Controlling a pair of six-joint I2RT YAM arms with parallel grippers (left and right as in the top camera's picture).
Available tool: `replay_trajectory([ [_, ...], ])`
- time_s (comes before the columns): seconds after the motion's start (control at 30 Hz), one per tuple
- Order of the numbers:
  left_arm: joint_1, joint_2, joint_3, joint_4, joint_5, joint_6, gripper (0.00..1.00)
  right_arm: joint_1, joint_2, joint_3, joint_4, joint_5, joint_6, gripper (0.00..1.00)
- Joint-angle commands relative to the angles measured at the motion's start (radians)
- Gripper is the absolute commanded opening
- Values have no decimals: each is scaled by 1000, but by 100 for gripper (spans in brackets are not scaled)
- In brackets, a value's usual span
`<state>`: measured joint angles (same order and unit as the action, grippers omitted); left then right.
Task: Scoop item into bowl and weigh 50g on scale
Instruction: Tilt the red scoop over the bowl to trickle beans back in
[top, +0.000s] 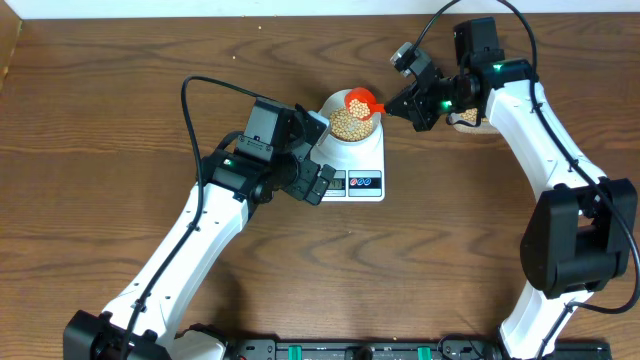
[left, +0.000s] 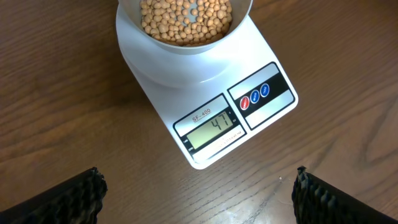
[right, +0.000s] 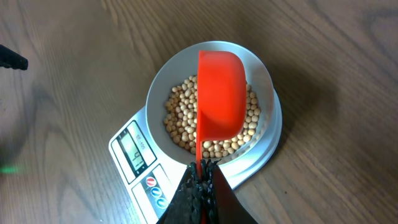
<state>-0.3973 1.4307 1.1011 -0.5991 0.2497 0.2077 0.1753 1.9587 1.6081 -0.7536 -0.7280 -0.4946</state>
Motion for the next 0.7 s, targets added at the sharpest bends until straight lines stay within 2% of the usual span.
replay_trajectory([
  [0.0,2,0,0,-3,8,9,98,3,-36,17,2,-11,-40,1],
  [0.67,2,0,0,-3,8,9,98,3,-36,17,2,-11,-156,1],
])
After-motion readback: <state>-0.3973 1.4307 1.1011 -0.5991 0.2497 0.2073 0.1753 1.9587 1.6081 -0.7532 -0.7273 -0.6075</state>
